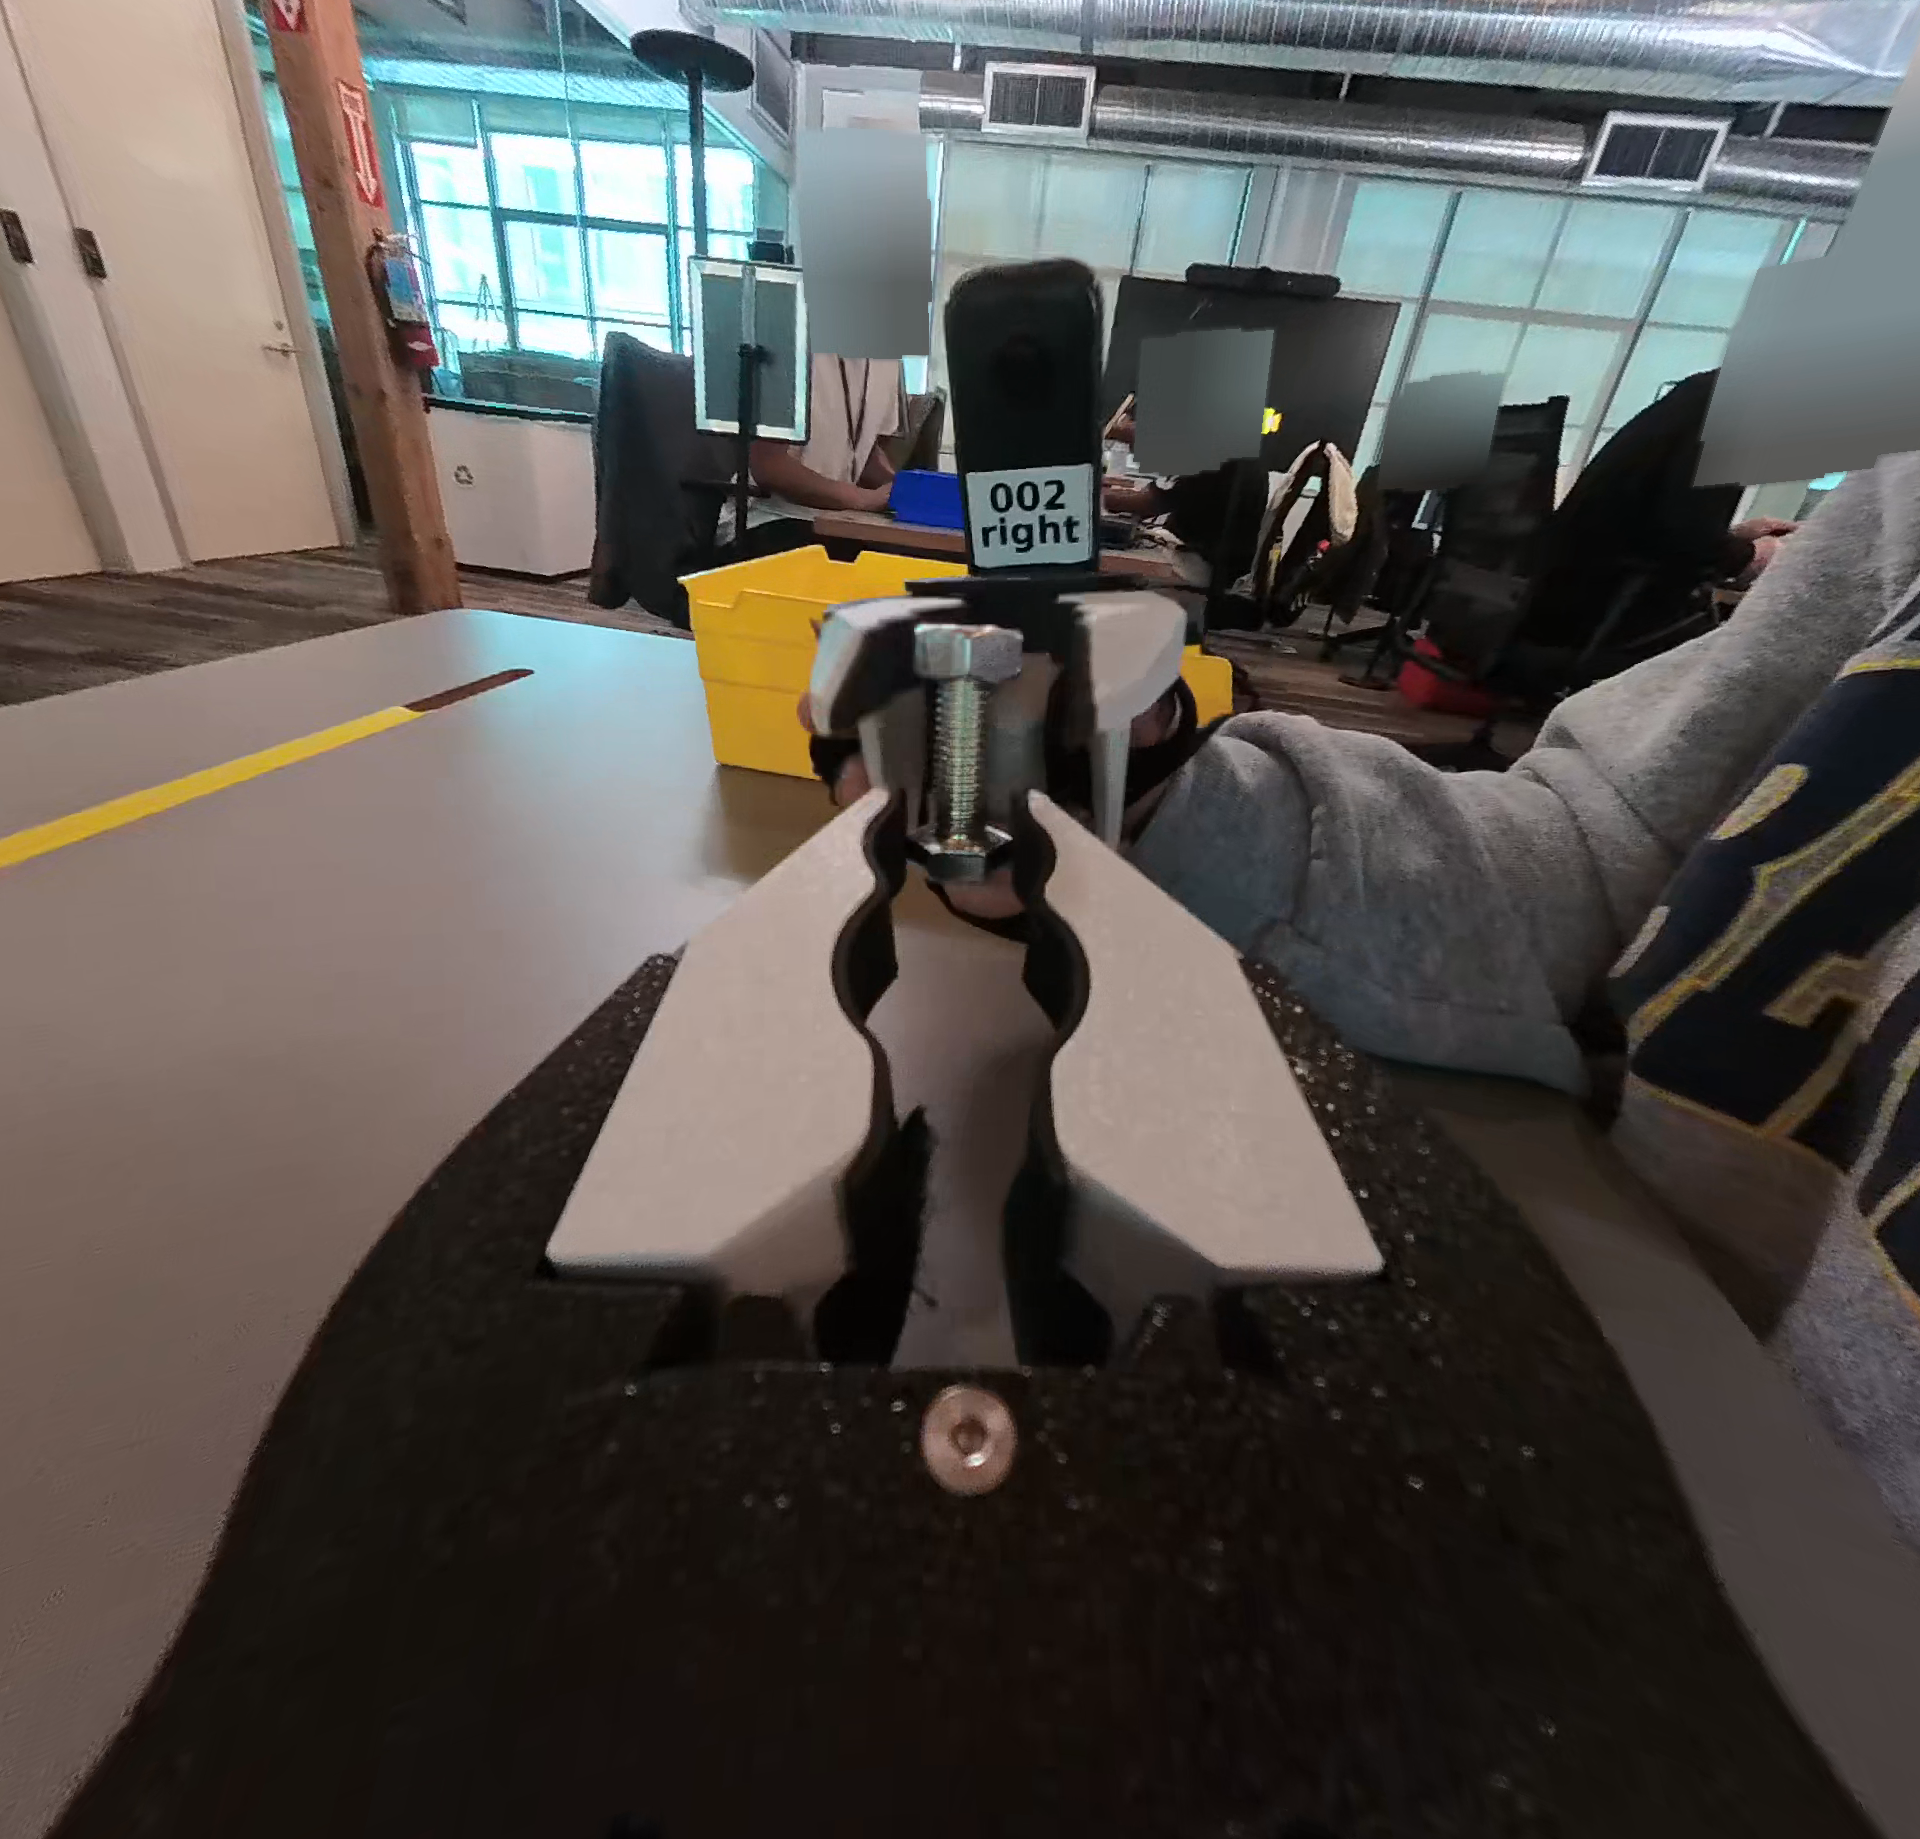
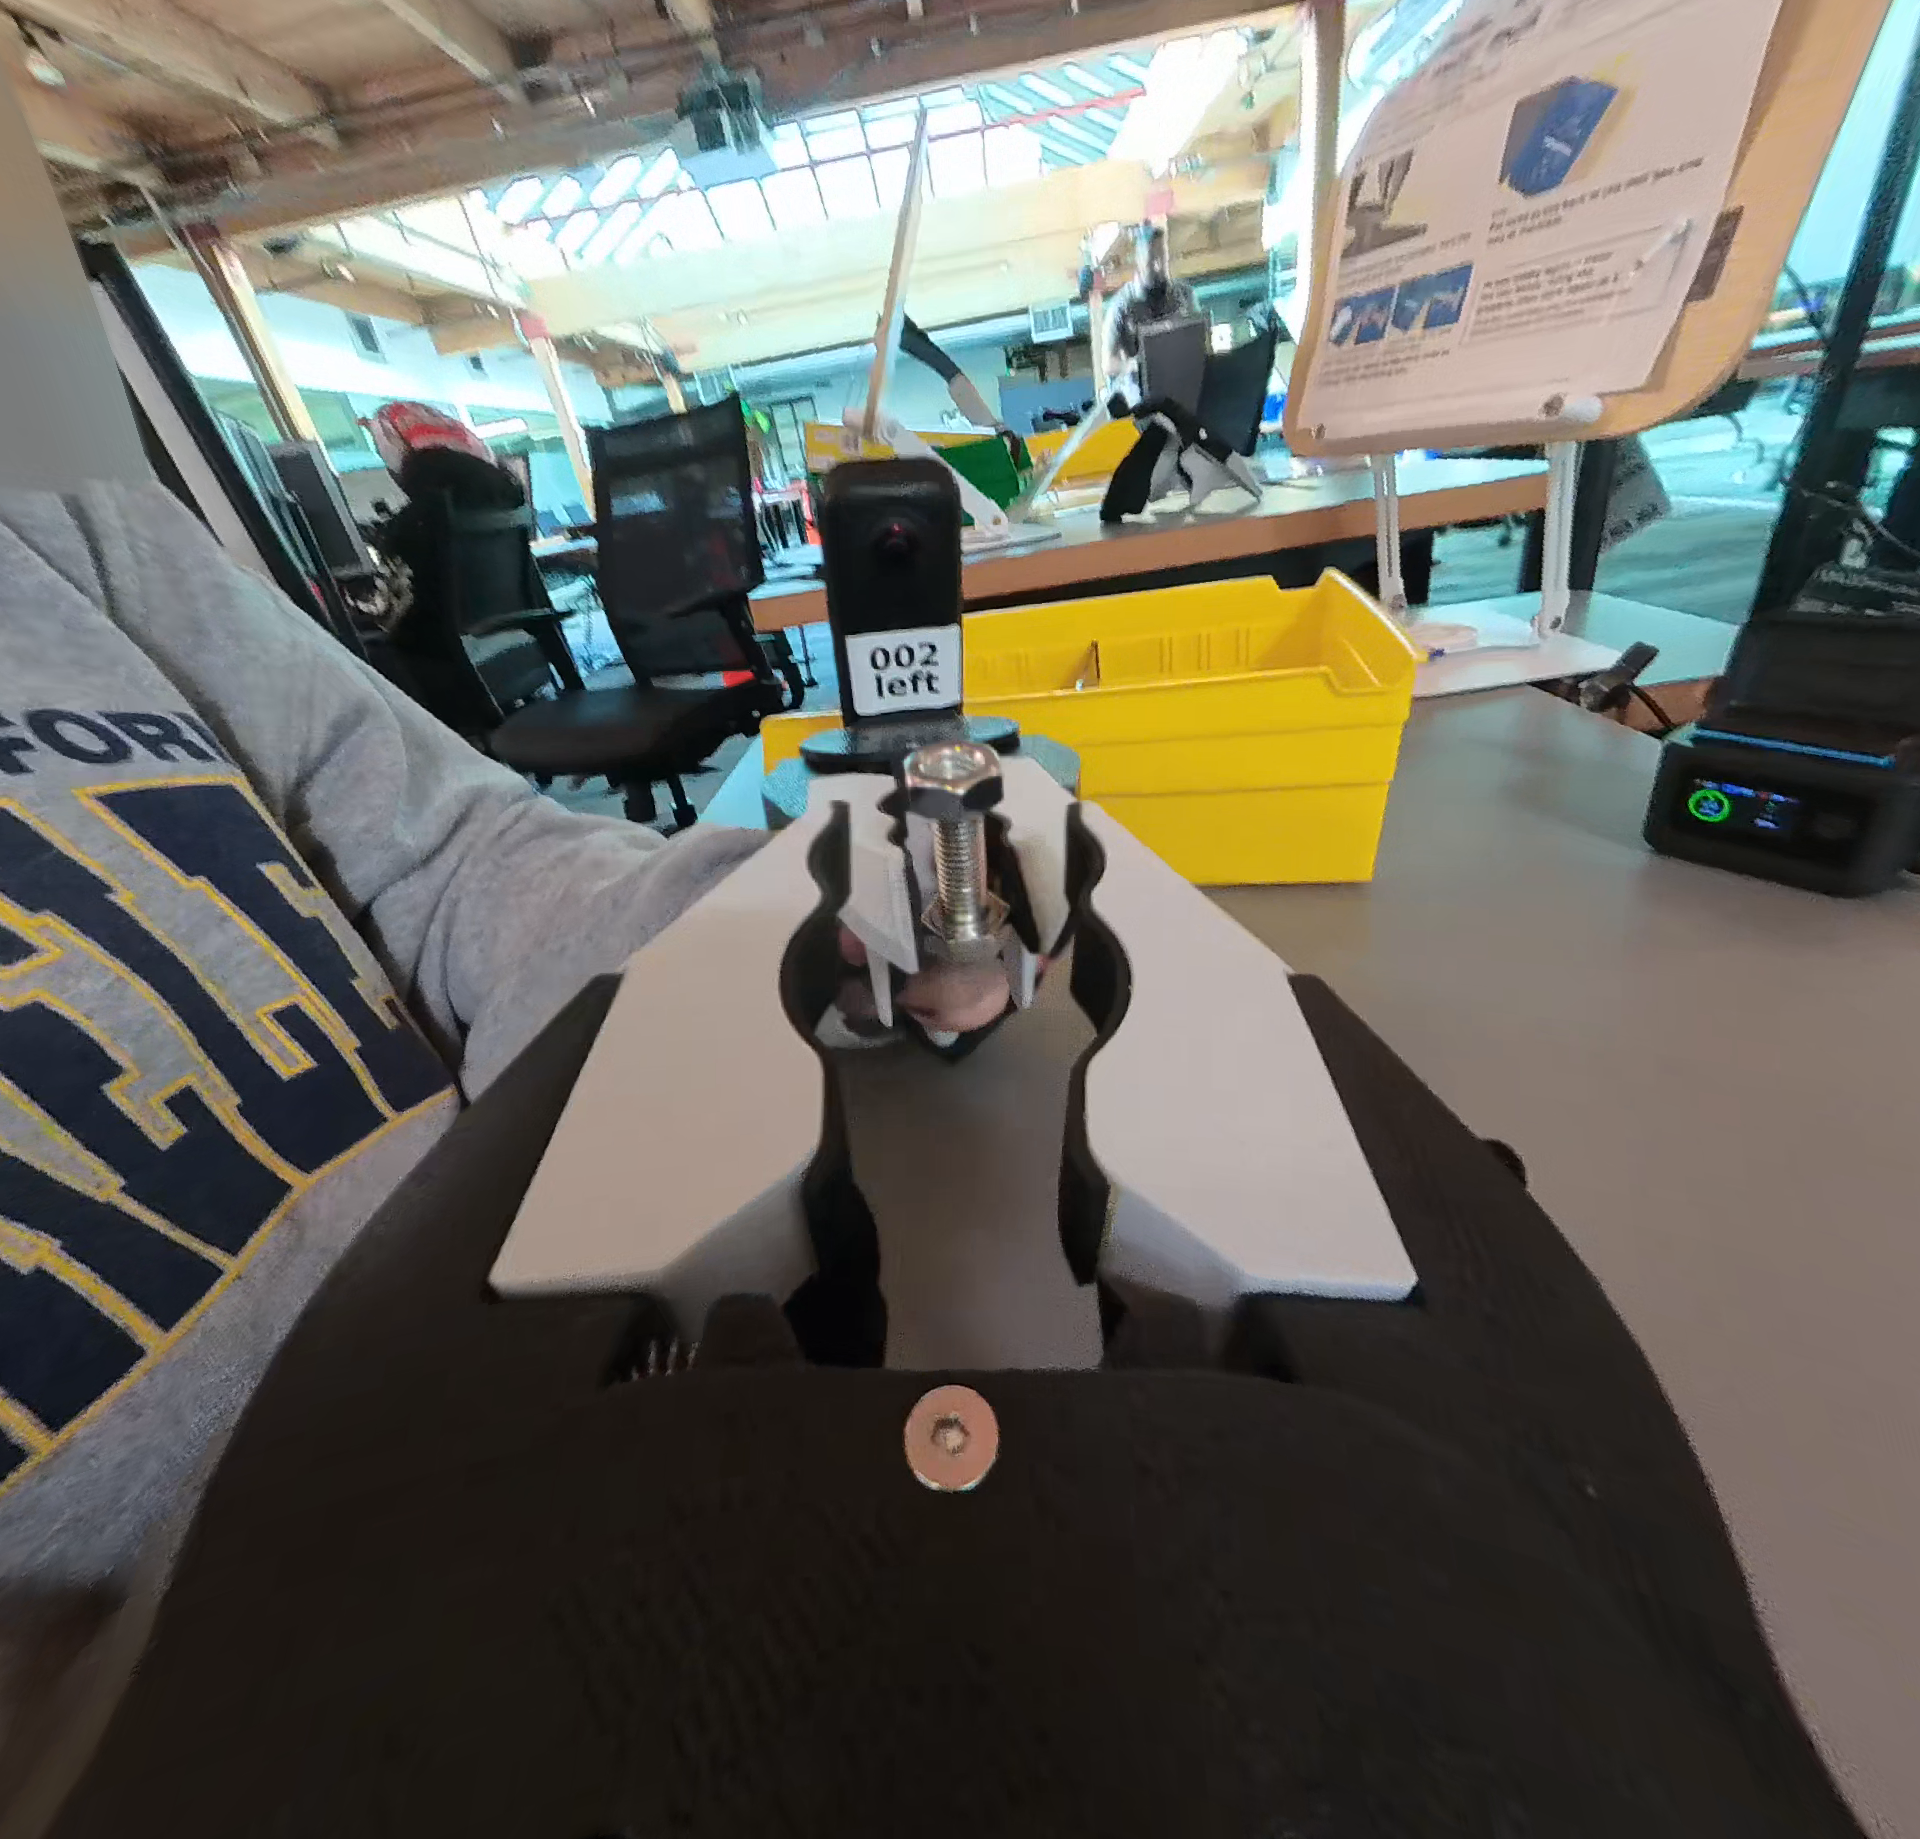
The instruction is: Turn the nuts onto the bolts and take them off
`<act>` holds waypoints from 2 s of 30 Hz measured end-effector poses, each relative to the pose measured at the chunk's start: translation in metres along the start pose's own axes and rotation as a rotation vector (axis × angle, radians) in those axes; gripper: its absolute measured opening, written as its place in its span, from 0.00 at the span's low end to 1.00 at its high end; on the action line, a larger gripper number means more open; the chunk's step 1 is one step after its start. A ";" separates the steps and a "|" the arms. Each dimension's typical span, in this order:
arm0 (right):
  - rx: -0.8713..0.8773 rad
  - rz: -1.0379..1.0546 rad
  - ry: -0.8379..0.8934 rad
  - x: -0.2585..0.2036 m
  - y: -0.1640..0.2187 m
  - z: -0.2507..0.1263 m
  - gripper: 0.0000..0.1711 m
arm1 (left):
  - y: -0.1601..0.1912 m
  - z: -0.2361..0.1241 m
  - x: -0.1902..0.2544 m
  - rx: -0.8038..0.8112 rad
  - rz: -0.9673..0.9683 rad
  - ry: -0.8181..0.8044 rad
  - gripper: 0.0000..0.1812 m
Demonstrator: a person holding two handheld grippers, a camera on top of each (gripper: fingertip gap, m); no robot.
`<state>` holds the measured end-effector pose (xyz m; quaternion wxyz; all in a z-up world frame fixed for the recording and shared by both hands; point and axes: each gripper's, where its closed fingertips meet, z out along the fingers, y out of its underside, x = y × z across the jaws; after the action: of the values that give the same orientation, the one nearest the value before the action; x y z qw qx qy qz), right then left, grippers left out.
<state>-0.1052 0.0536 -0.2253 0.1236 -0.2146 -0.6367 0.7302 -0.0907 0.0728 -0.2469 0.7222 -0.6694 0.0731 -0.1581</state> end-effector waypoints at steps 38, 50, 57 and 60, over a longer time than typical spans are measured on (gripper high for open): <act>0.082 -0.038 -0.007 -0.007 -0.009 0.005 0.36 | -0.011 -0.019 -0.026 0.102 -0.086 -0.091 0.09; 0.085 -0.037 0.001 -0.006 -0.004 0.010 0.26 | -0.012 -0.023 -0.032 0.091 -0.035 -0.159 0.09; 0.132 -0.044 0.026 -0.007 -0.007 0.019 0.30 | 0.008 0.003 -0.001 -0.033 -0.011 0.002 0.09; 0.115 -0.052 0.043 -0.004 -0.004 0.019 0.31 | 0.002 -0.003 -0.012 0.010 -0.027 -0.058 0.09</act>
<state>-0.1108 0.0352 -0.2190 0.1680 -0.2061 -0.5963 0.7575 -0.1028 0.0737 -0.2504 0.7251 -0.6711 0.0422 -0.1486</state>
